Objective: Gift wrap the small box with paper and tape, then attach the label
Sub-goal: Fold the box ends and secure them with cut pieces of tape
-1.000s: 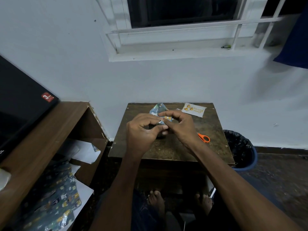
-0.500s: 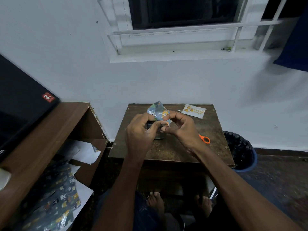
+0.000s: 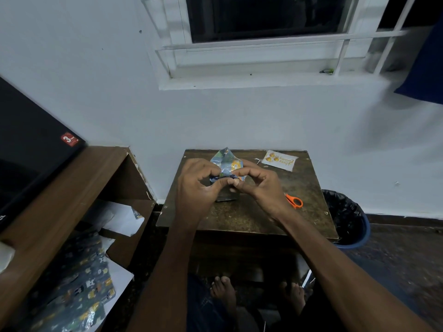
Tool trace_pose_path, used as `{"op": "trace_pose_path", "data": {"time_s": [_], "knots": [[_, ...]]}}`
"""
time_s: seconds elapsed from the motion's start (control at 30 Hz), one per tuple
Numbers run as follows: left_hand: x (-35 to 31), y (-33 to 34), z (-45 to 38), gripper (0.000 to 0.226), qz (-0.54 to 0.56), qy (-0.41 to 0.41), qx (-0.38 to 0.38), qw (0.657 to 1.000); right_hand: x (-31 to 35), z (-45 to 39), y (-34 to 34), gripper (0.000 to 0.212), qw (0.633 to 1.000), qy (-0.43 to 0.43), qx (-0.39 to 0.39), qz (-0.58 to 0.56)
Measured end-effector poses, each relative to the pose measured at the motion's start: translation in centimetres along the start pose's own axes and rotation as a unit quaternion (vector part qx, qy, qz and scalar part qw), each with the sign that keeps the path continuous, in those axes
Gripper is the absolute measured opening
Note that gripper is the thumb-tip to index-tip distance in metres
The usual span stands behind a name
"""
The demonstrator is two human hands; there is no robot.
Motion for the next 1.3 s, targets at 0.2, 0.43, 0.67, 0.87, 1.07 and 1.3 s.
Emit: {"op": "trace_pose_path", "data": {"time_s": [0.2, 0.43, 0.67, 0.87, 1.07, 1.3], "knots": [[-0.3, 0.0, 0.1, 0.022, 0.004, -0.007, -0.016, 1.0, 0.1, -0.1, -0.1, 0.022, 0.999, -0.021, 0.01, 0.038], [-0.6, -0.3, 0.0, 0.021, 0.038, -0.052, -0.047, 0.997, -0.5, -0.2, -0.1, 0.011, 0.999, -0.004, 0.001, 0.044], [-0.6, 0.0, -0.1, 0.024, 0.054, -0.051, -0.026, 0.997, -0.2, -0.1, 0.0, 0.01, 0.999, -0.004, -0.011, 0.042], [1.5, 1.3, 0.6, 0.024, 0.151, -0.123, 0.069, 0.979, -0.2, 0.0, -0.1, 0.012, 1.0, 0.001, -0.01, 0.026], [1.2, 1.6, 0.6, 0.014, 0.2, -0.165, 0.051, 0.965, -0.2, 0.1, -0.2, 0.012, 1.0, 0.014, -0.018, 0.006], [1.4, 1.8, 0.6, 0.011, 0.223, -0.183, 0.026, 0.957, 0.1, 0.4, -0.1, 0.018, 0.999, 0.007, -0.039, -0.001]]}}
Point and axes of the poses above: each hand's wrist, its own z-axis away from the middle knuckle, its own y-axis out of the palm, x = y × z, the point moved 6 cm from there along -z, towards the middle knuckle, and after that the axes turned 2 degrees about -x, right-handed, at the moved point
